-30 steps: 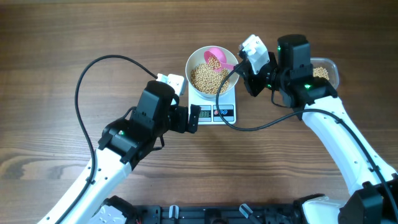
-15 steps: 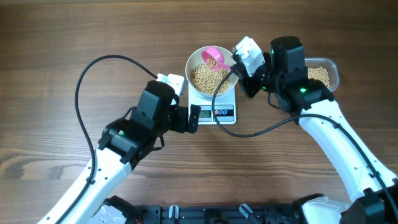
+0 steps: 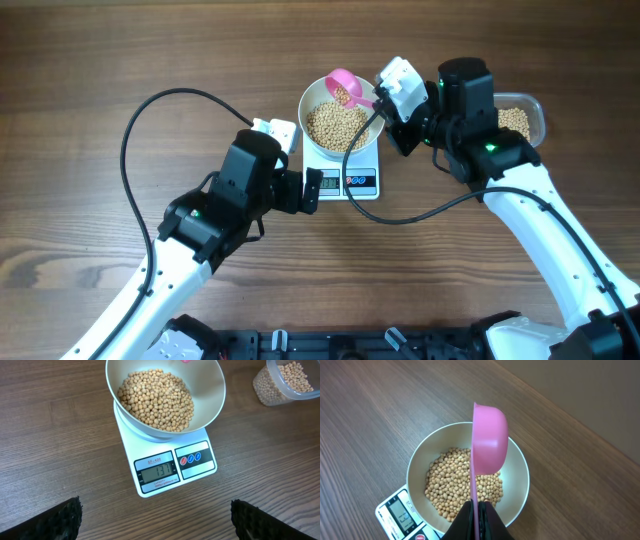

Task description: Scoop item into bowl and weigh 150g on scale

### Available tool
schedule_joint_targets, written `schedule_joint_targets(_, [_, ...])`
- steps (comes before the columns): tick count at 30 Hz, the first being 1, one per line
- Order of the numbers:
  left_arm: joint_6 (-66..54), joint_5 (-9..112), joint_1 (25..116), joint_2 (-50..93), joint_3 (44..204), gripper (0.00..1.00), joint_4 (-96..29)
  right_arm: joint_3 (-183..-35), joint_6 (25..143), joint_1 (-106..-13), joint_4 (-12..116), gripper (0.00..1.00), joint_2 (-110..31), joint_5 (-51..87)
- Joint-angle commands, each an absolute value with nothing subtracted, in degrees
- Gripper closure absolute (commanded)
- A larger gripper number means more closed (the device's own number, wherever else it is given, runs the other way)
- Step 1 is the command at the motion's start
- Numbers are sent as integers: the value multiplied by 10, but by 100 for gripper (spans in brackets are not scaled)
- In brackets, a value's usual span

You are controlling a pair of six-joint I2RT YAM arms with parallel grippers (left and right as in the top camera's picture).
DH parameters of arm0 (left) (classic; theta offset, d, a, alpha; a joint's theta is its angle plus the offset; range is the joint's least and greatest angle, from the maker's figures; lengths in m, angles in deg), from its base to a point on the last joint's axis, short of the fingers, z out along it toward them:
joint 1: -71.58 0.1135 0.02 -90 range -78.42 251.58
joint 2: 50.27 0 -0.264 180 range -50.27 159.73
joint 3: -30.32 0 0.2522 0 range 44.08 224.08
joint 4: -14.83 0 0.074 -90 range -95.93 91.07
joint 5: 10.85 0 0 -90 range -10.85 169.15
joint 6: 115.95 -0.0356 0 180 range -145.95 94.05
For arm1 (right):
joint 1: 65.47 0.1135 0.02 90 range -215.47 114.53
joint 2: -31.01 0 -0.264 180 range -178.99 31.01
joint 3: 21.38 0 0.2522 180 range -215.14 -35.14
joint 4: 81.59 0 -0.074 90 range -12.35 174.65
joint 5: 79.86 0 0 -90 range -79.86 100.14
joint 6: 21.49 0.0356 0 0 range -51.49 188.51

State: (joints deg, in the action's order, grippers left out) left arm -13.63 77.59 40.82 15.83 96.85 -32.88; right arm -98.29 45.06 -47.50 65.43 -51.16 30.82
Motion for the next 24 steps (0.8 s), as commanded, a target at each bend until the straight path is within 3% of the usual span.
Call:
schedule_joint_targets(1, [-137,771,406,162,977,0,-329,-1002,430,-473,657,96,-500,304])
schedule_joint_targets(24, [-137,771,406,162,977,0,-329,-1002,415,-433,629,96,-500,279])
